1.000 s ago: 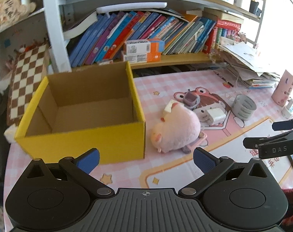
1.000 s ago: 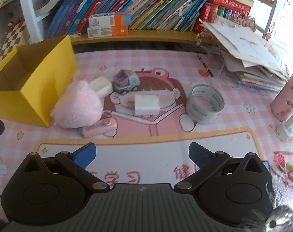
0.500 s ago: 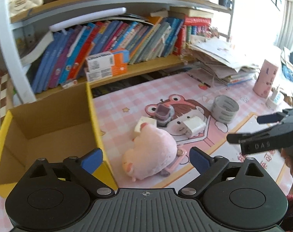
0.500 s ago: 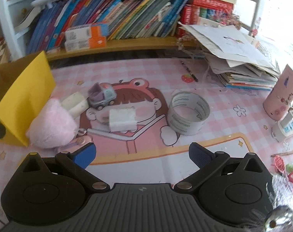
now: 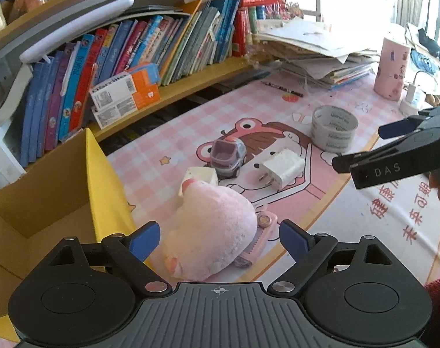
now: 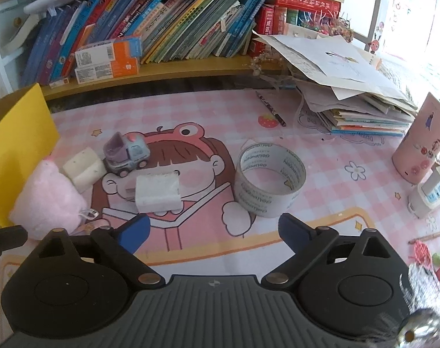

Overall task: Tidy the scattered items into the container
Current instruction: 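Move the left tool toward the pink plush pig while the right tool approaches the tape roll, then close the left tool on the pink pig while the right tool grasps the clear tape roll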

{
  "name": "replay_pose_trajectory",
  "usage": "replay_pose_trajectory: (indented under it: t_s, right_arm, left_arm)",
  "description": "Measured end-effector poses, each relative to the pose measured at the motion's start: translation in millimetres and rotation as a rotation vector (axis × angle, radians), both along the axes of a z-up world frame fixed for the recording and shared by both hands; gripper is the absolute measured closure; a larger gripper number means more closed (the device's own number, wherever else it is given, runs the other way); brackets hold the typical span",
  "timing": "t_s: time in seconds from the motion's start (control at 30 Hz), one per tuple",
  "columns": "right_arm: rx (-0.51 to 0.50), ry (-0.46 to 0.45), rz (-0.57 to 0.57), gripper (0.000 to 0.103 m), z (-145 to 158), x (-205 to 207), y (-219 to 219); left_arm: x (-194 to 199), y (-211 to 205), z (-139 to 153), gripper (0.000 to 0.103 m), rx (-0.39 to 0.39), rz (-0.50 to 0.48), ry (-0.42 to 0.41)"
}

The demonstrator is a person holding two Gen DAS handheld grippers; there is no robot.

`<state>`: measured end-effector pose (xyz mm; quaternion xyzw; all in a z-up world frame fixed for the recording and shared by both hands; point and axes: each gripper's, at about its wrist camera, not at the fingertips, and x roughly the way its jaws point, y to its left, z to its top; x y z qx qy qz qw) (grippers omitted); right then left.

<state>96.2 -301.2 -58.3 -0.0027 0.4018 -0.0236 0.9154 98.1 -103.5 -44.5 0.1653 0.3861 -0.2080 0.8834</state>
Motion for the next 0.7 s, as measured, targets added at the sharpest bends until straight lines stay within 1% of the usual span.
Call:
replay_pose_trajectory:
  t_s: [0.07, 0.1, 0.13, 0.23, 0.33, 0.37, 0.43, 0.53, 0.7]
  right_arm:
    - [-0.007, 0.004, -0.001, 0.013, -3, 7, -2]
    - [-0.011, 0.013, 0.000, 0.018, -4, 11, -3]
    - [-0.016, 0.021, 0.004, 0.025, -5, 15, -4]
    - [-0.029, 0.034, 0.014, 0.038, -8, 25, -9]
    - [-0.026, 0.039, 0.019, 0.048, -10, 35, -14]
    - [-0.021, 0.040, 0.019, 0.048, -11, 39, -15]
    - [-0.023, 0.042, 0.025, 0.051, -13, 45, -17]
    - [-0.039, 0.048, 0.034, 0.054, -16, 53, -19]
    - [-0.046, 0.062, 0.036, 0.055, -21, 65, -24]
  left_arm:
    - [4, -1, -4, 0.012, 0.007, 0.004, 0.006]
    - [6, -1, -5, 0.012, 0.010, 0.006, 0.007]
    - [7, -1, -7, 0.012, 0.013, 0.007, 0.009]
    - [12, -2, -11, 0.012, 0.021, 0.008, 0.012]
    - [16, -3, -16, 0.012, 0.032, 0.010, 0.012]
    - [17, -4, -17, 0.013, 0.037, 0.010, 0.011]
    - [19, -6, -20, 0.018, 0.048, 0.004, 0.010]
    - [21, -9, -24, 0.018, 0.080, -0.009, -0.004]
    - [26, -14, -30, 0.018, 0.091, -0.024, 0.009]
